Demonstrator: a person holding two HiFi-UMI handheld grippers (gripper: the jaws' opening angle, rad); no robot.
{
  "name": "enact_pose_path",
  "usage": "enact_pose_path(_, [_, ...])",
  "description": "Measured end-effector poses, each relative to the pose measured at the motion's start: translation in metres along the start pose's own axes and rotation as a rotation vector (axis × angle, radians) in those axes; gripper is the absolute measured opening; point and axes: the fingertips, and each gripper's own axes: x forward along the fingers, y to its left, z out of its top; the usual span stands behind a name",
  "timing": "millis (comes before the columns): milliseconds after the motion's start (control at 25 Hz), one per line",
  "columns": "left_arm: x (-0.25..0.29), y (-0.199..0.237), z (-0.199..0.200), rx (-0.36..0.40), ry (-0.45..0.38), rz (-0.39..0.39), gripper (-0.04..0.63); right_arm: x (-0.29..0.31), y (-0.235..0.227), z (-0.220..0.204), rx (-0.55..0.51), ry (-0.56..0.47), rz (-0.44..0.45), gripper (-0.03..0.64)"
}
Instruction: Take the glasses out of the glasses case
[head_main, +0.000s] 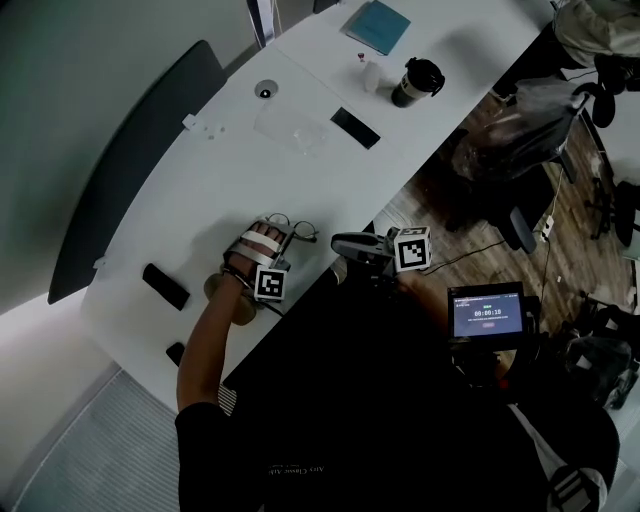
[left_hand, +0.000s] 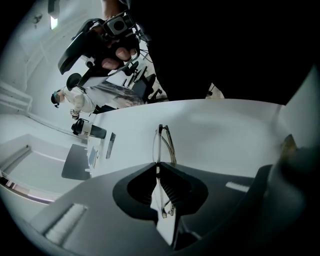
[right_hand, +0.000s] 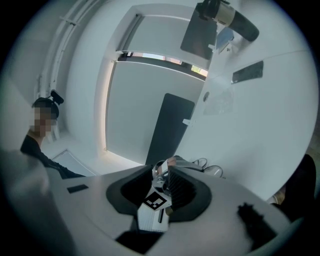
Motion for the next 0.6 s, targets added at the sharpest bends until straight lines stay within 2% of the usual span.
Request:
enact_pose_path(80, [0.007, -0.006, -0.002, 0.037, -0.02, -0.016, 0.031, -0.004, -0.004, 0.0, 0.014, -0.022, -0.008, 0.103])
enact_pose_path(240, [0.019, -0.003, -0.007, 0.131, -0.009, 0.034, 0.031, -0.008, -0.009, -0.004, 0.027, -0.015, -0.019, 0.103])
enact_pose_path(360, [0.018, -0.006, -0.003, 0.113, -0.024, 0.007, 0.031, -0.008, -0.011, -0.005, 0.031, -0.012, -0.023, 0.103])
enact_pose_path(600, [0.024, -0.009, -0.011, 0.14, 0.003, 0.033, 0.032, -0.008, -0.016, -0.005, 0.024, -0.022, -0.033, 0.103])
